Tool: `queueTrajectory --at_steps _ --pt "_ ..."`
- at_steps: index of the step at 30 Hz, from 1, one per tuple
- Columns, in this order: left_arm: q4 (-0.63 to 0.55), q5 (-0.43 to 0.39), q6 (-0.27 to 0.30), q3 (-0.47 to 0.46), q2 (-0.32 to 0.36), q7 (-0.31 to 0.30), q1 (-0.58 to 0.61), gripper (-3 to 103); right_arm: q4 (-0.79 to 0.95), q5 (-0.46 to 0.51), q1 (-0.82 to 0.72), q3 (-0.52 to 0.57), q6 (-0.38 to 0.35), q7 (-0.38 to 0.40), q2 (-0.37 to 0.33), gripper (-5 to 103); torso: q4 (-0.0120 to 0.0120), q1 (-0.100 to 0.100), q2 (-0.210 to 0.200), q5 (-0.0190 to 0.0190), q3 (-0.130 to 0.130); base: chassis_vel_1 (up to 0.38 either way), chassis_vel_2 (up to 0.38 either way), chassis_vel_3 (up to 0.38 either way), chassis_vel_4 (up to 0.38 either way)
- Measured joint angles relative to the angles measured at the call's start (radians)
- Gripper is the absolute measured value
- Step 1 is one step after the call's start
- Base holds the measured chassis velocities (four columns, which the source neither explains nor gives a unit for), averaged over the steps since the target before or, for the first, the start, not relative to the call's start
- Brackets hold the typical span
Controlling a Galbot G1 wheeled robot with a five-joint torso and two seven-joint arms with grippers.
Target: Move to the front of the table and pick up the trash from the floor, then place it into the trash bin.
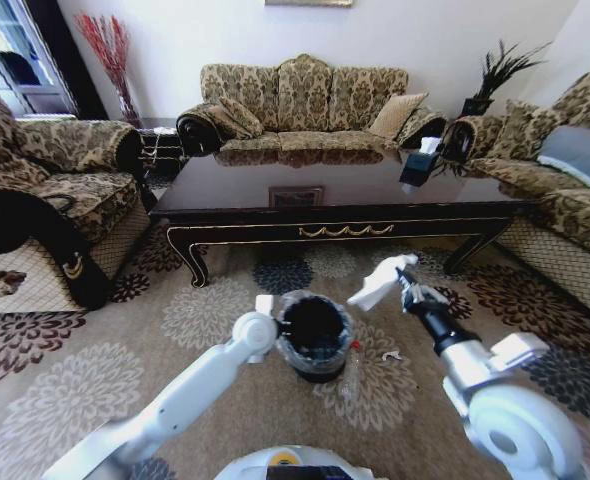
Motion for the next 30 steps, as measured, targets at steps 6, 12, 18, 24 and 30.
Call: queueTrajectory --at_steps 6,12,18,24,30 --pt "0.055 -0.027 -0.005 0.071 -0.099 -0.025 -0.071 0 -0.009 -0.155 -0.027 -0.062 0.026 -0.038 0.002 0 0.0 0.0 0.0 -0.0001 0.0 0.0 0.0 0.0 0.0" --pt "0.039 -0.036 -0.008 0.081 -0.096 -0.043 -0.062 0 -0.016 -0.21 -0.037 -0.084 0.032 -0.051 0.012 3 0.0001 0.0 0.0 -0.0002 0.0 0.0 0.0 0.0 0.0" --pt "0.009 -0.033 -0.008 0.055 -0.052 -0.046 -0.032 0 -0.019 -0.239 -0.055 -0.085 0.02 -0.06 0.018 24 0.0003 0.0 0.0 -0.0005 0.0 0.0 0.0 0.0 0.0" --pt "-0.001 -0.035 -0.009 0.042 -0.05 -0.048 -0.02 0 -0.021 -0.262 -0.066 -0.09 0.007 -0.069 0.031 45 0.0001 0.0 0.0 -0.0005 0.0 0.0 0.0 0.0 0.0" --pt "-0.003 -0.032 -0.009 0.036 -0.051 -0.049 -0.011 0 -0.022 -0.271 -0.09 -0.071 0.005 -0.092 0.038 61 0.0001 0.0 0.0 -0.0006 0.0 0.0 0.0 0.0 0.0"
